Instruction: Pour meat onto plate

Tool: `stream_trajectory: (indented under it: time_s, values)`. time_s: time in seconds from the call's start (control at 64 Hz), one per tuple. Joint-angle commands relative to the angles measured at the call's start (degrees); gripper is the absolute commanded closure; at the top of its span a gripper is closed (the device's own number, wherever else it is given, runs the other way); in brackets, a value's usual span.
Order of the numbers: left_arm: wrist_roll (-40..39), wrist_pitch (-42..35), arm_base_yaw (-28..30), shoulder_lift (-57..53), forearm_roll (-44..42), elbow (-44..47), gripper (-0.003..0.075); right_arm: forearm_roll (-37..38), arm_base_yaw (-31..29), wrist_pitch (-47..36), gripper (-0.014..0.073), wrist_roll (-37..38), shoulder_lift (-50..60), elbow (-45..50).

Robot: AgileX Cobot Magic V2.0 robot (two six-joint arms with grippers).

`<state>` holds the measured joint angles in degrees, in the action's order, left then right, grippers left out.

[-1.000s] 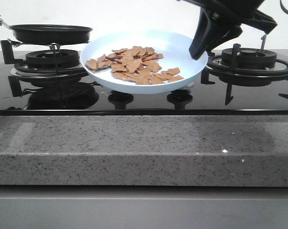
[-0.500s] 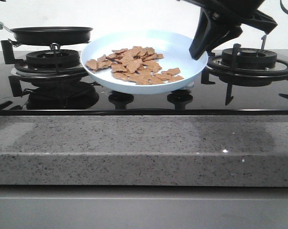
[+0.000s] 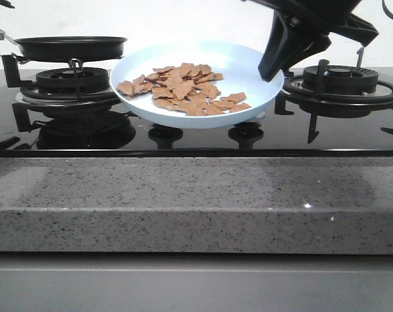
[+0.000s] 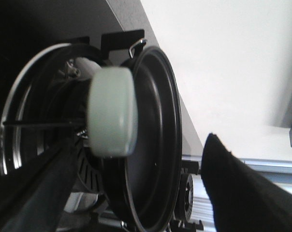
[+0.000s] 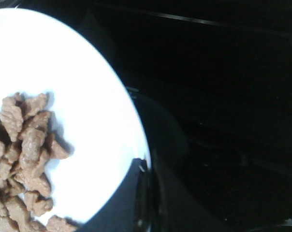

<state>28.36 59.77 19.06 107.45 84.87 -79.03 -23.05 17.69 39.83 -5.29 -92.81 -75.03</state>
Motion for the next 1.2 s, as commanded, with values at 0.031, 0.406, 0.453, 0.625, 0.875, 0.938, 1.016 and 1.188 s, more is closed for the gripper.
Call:
stream_trajectory:
  time_s: [0.031, 0.406, 0.453, 0.625, 0.875, 0.938, 1.016, 1.188]
  values:
    - [-0.6, 4.2, -0.2, -3.6, 2.9, -1.5, 0.0195, -1.1, 0.1, -2.5, 0.0662, -0.5, 2.7, -1.1]
    - [-0.6, 5.3, -0.2, -8.6, -1.8, -1.5, 0.0213, -1.1, 0.1, -2.5, 0.0662, -0.5, 2.7, -1.1]
    - [0.3, 5.6, -0.2, -9.4, -2.6, -1.5, 0.0258, -1.1, 0.1, -2.5, 0.0662, -0.5, 2.7, -1.1]
    - [1.0, 6.9, -0.7, -12.1, -4.6, -1.5, 0.0512, -1.1, 0.1, -2.5, 0.0662, -0.5, 2.7, -1.1]
    - [1.3, 6.5, -2.9, -16.5, -7.2, -1.5, 0.0738, -1.1, 0.1, -2.5, 0.0662, -0.5, 2.7, -1.1]
    - [1.5, 5.7, -3.7, -17.6, -8.7, -1.5, 0.0741, -1.1, 0.1, -2.5, 0.0662, -0.5, 2.7, -1.1]
    - [1.6, 4.8, -5.2, -19.0, -11.3, -1.5, 0.0741, -1.1, 0.1, -2.5, 0.0662, -0.5, 2.7, -1.1]
    - [3.1, -3.4, -11.7, -26.1, -22.8, 0.2, 0.0741, -1.1, 0.1, -2.5, 0.0662, -0.5, 2.7, -1.1]
